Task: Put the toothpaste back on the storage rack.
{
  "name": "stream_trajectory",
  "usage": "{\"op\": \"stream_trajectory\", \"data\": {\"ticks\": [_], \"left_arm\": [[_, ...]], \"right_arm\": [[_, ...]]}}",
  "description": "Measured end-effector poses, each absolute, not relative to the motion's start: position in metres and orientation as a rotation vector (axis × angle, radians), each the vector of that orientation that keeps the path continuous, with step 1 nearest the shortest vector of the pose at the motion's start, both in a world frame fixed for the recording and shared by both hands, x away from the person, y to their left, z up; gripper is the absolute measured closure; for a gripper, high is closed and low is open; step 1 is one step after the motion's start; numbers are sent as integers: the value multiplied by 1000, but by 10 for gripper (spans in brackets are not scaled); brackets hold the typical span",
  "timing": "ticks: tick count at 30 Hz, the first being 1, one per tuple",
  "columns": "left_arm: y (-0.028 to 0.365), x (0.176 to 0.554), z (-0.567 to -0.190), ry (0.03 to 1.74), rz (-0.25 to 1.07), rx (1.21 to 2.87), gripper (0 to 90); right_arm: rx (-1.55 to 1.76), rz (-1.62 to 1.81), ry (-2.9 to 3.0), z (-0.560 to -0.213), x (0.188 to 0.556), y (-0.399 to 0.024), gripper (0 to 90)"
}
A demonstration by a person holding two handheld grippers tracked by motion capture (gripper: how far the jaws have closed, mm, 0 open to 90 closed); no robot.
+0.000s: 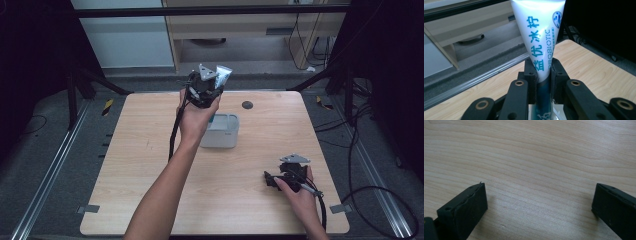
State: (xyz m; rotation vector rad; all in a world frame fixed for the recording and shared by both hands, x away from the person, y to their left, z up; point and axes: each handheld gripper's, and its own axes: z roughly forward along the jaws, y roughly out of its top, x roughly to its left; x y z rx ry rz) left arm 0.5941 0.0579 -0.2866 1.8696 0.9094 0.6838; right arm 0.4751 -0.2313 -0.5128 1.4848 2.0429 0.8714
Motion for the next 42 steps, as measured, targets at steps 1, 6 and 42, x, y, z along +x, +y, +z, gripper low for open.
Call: {"op": "stream_trajectory", "data": {"ticks": [1, 6, 42], "left_arm": [[58, 596, -288, 906, 687, 1873, 781], [56, 603, -295, 892, 689, 1846, 781], [51, 620, -333, 885, 639, 1828, 780]], "right_arm": [[1485, 871, 2043, -513, 475, -231, 3], [1482, 871, 2043, -513, 475, -231, 3], [1486, 868, 2048, -513, 475, -232, 3]]}}
